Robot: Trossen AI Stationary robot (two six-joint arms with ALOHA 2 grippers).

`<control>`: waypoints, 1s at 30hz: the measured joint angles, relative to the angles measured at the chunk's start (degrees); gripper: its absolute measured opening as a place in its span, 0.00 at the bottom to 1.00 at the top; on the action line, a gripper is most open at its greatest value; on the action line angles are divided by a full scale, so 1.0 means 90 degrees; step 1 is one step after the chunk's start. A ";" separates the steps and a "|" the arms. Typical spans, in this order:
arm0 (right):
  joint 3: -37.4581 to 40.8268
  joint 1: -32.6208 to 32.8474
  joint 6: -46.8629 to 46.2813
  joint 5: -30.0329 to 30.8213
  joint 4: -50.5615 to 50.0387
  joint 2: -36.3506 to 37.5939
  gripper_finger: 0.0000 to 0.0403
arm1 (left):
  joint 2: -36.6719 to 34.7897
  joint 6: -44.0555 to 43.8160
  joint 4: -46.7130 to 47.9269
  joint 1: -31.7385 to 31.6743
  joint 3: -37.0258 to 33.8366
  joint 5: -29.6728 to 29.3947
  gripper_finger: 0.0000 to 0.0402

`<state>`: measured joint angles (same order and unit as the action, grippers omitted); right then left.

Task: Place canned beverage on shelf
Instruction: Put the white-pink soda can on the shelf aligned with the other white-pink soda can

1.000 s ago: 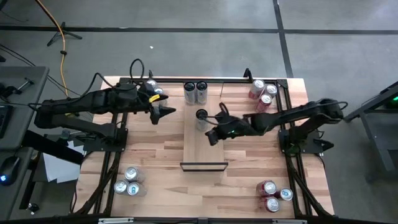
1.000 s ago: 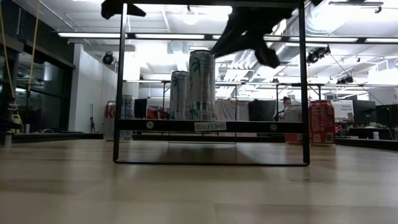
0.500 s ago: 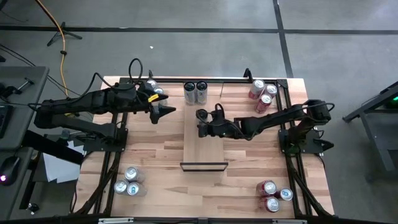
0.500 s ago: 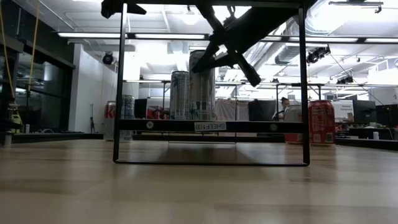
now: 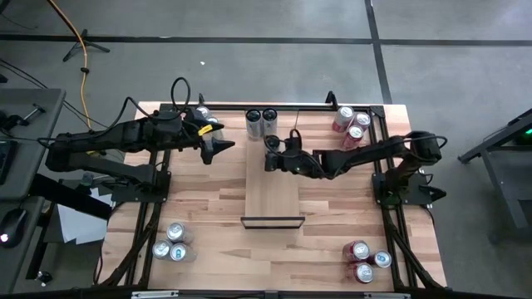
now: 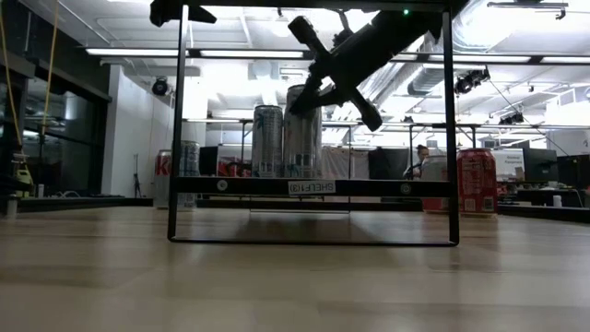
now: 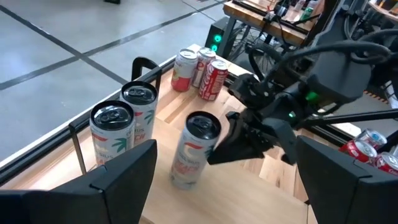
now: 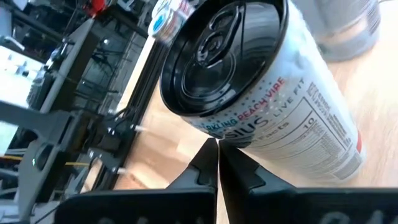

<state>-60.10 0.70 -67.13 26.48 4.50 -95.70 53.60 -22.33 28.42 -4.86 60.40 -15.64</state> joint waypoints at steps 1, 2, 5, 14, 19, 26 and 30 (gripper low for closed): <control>0.0000 -0.0059 0.0005 0.0000 0.0001 0.0000 0.00 | 0.0000 0.0000 0.0000 0.0000 0.0000 -0.0002 0.80; 0.0000 -0.0115 0.0005 -0.0002 0.0001 0.0000 0.00 | 0.0000 0.0005 0.0000 0.0000 0.0000 -0.0002 0.80; 0.0000 -0.0263 0.0004 0.0003 0.0000 0.0000 0.00 | 0.0000 0.0009 0.0000 0.0000 0.0000 -0.0002 0.80; 0.0000 -0.0496 -0.0377 0.0473 -0.0137 0.0000 0.00 | 0.0000 0.0005 0.0000 0.0000 0.0000 -0.0041 0.80; 0.0000 -0.0676 -0.0377 0.0408 -0.0141 0.0000 0.00 | 0.0000 0.0005 0.0000 0.0000 0.0000 -0.0213 0.80; 0.0000 -0.0874 -0.0224 -0.0291 -0.0139 0.0000 0.00 | 0.0000 0.0002 0.0000 0.0000 0.0000 -0.0248 0.80; 0.0000 -0.0978 -0.0213 -0.0242 -0.0092 0.0000 0.00 | 0.0000 -0.0001 0.0000 0.0000 0.0000 -0.0248 0.80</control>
<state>-60.10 -8.11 -69.05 24.30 3.68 -95.70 53.60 -22.34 28.42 -4.86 60.40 -17.87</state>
